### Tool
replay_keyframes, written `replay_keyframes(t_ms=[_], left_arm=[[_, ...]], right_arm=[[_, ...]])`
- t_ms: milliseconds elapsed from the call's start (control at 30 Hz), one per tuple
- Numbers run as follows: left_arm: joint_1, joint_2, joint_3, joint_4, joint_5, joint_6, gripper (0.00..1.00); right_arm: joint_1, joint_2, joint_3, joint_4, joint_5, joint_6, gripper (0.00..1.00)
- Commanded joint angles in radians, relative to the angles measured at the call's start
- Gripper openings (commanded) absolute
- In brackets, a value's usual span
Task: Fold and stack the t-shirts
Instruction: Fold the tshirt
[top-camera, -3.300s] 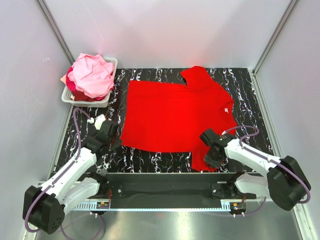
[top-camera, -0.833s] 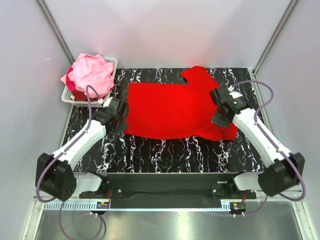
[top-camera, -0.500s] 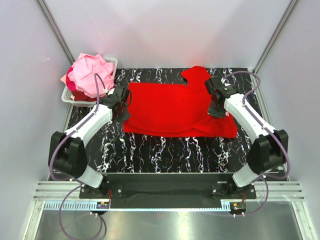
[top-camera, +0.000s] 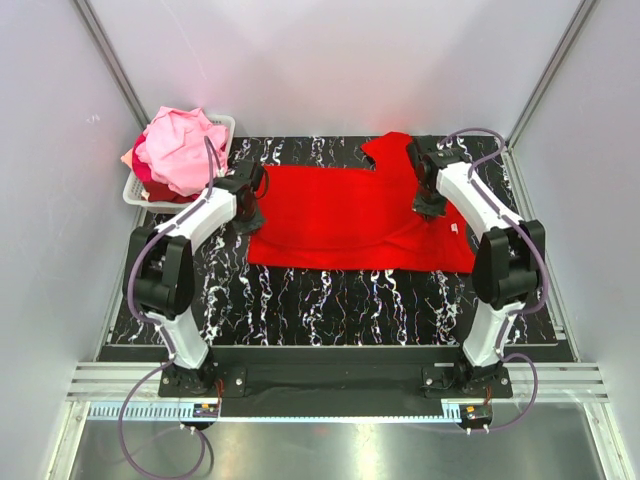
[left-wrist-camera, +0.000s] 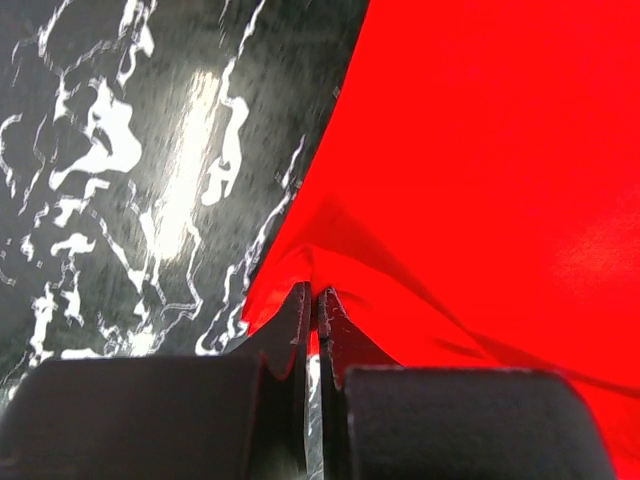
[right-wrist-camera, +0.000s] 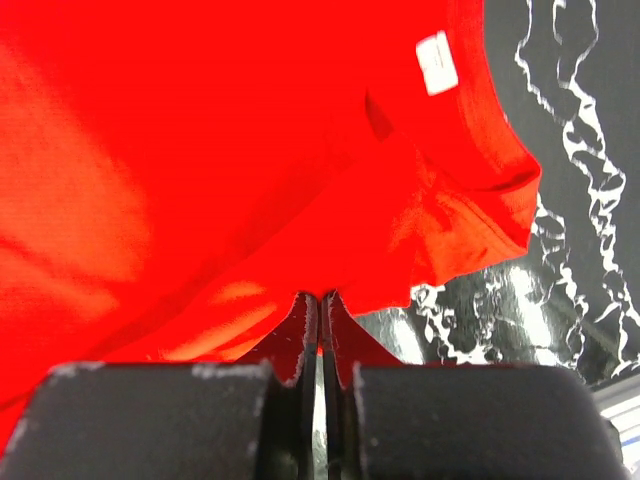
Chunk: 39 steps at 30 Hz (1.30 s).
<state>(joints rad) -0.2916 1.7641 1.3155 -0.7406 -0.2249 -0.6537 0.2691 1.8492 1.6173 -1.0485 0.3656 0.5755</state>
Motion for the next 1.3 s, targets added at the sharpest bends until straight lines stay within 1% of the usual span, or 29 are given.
replay_keyframes(t_ms=[0,67,100,133,167,200,233,300,333,400,433,467,500,533,567,600,633,667,733,767,800,833,867,1000,1067,1267], left_arm=[[0.012,0.040,0.076,0.009,0.018,0.025,0.02],[0.014,0.073,0.100,0.006,0.019,0.031,0.05],[0.016,0.087,0.111,0.003,0.022,0.034,0.13],[0.019,0.101,0.123,-0.002,0.024,0.035,0.17],[0.022,0.127,0.136,-0.011,0.027,0.040,0.21],[0.026,0.141,0.171,-0.032,0.032,0.043,0.28],[0.037,0.150,0.189,-0.046,0.042,0.045,0.31],[0.045,0.147,0.224,-0.071,0.048,0.046,0.43],[0.046,0.134,0.225,-0.080,0.042,0.046,0.61],[0.048,0.063,0.211,-0.080,0.032,0.045,0.75],[0.046,0.037,0.183,-0.080,0.021,0.043,0.83],[0.046,-0.015,0.165,-0.077,0.015,0.039,0.86],[0.046,-0.040,0.137,-0.071,0.010,0.035,0.87],[0.048,-0.067,0.079,-0.062,0.006,0.029,0.88],[0.048,-0.127,0.033,-0.049,0.009,0.016,0.88],[0.048,-0.158,-0.011,-0.008,0.015,0.006,0.88],[0.048,-0.187,-0.057,0.013,0.033,-0.001,0.88],[0.048,-0.236,-0.147,0.033,0.039,-0.021,0.88],[0.048,-0.278,-0.234,0.095,0.053,-0.041,0.88],[0.048,-0.310,-0.307,0.124,0.062,-0.050,0.88],[0.046,-0.325,-0.343,0.179,0.073,-0.052,0.88],[0.048,-0.334,-0.366,0.197,0.088,-0.057,0.88],[0.048,-0.333,-0.384,0.214,0.094,-0.057,0.88],[0.048,-0.304,-0.432,0.300,0.130,-0.060,0.88],[0.048,-0.273,-0.433,0.322,0.139,-0.061,0.87],[0.046,-0.212,-0.440,0.391,0.145,-0.072,0.86]], right_arm=[[-0.019,0.048,0.084,0.004,0.039,-0.031,0.00],[-0.025,0.079,0.119,-0.002,0.036,-0.034,0.02],[-0.031,0.109,0.131,-0.002,0.036,-0.035,0.06],[-0.034,0.126,0.145,-0.005,0.033,-0.037,0.10],[-0.039,0.145,0.173,-0.010,0.021,-0.042,0.28],[-0.045,0.180,0.191,-0.015,0.015,-0.045,0.39],[-0.060,0.197,0.213,-0.021,0.012,-0.051,0.48],[-0.082,0.237,0.280,-0.050,0.007,-0.057,0.64],[-0.117,0.239,0.295,-0.056,0.001,-0.058,0.69],[-0.157,0.196,0.287,-0.045,-0.036,-0.054,0.80],[-0.178,0.170,0.264,-0.030,-0.051,-0.046,0.82],[-0.221,0.136,0.200,0.005,-0.075,-0.042,0.83],[-0.240,0.064,0.159,0.022,-0.086,-0.036,0.84],[-0.254,0.027,0.117,0.039,-0.100,-0.025,0.84],[-0.263,-0.010,0.025,0.077,-0.131,-0.019,0.84],[-0.290,-0.083,-0.024,0.093,-0.145,-0.013,0.84],[-0.295,-0.119,-0.074,0.110,-0.161,0.000,0.84],[-0.301,-0.181,-0.173,0.142,-0.198,0.007,0.84],[-0.309,-0.237,-0.271,0.174,-0.234,0.029,0.83],[-0.315,-0.260,-0.362,0.217,-0.270,0.033,0.82],[-0.336,-0.293,-0.403,0.237,-0.287,0.037,0.81],[-0.347,-0.306,-0.468,0.258,-0.304,0.035,0.79],[-0.360,-0.312,-0.491,0.290,-0.335,0.032,0.78],[-0.399,-0.280,-0.524,0.311,-0.361,0.007,0.73],[-0.409,-0.263,-0.530,0.330,-0.387,0.004,0.72],[-0.429,-0.176,-0.521,0.367,-0.389,-0.008,0.68]])
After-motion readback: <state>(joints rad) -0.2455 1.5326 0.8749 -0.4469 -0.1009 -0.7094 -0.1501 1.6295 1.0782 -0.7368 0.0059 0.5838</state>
